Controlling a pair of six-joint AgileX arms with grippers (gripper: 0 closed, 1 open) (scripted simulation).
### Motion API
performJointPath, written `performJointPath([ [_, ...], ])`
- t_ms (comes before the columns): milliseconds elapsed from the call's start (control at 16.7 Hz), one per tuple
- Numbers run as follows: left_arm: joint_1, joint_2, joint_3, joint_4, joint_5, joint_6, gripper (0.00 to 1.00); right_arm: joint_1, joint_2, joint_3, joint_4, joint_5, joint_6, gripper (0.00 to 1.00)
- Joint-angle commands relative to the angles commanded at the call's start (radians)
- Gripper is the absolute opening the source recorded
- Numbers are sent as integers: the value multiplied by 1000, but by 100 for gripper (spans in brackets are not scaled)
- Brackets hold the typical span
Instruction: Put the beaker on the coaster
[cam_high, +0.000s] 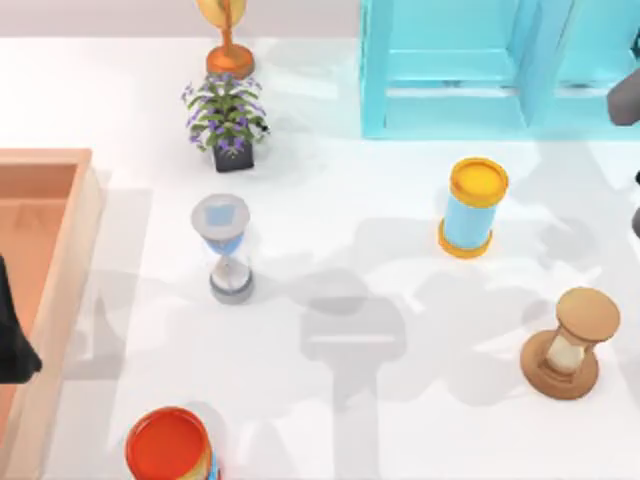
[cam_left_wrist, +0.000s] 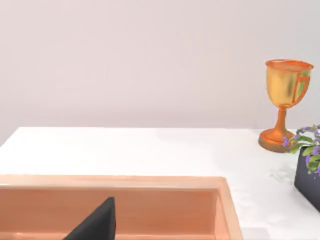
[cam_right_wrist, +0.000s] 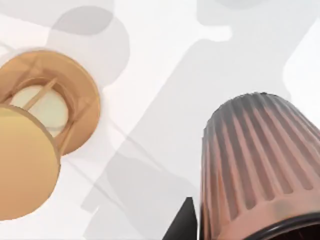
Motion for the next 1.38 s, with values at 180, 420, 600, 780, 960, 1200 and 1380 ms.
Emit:
performJointPath([
  [180, 0, 0, 0, 0, 0, 0, 100, -273, -7, -39, -25, -4, 61, 0],
  [420, 0, 0, 0, 0, 0, 0, 100, -502, 21, -99, 9, -34, 113, 0],
  [600, 0, 0, 0, 0, 0, 0, 100, -561, 33, -123, 35, -53, 129, 0],
  [780, 0, 0, 0, 0, 0, 0, 100, -561, 33, -123, 35, -53, 129, 0],
  [960, 0, 0, 0, 0, 0, 0, 100, -559, 37, -138, 48, -52, 131, 0],
  [1200, 0, 0, 0, 0, 0, 0, 100, -554, 72, -226, 189, -52, 133, 0],
  [1380, 0, 0, 0, 0, 0, 0, 100, -552, 100, -291, 277, -52, 137, 0],
])
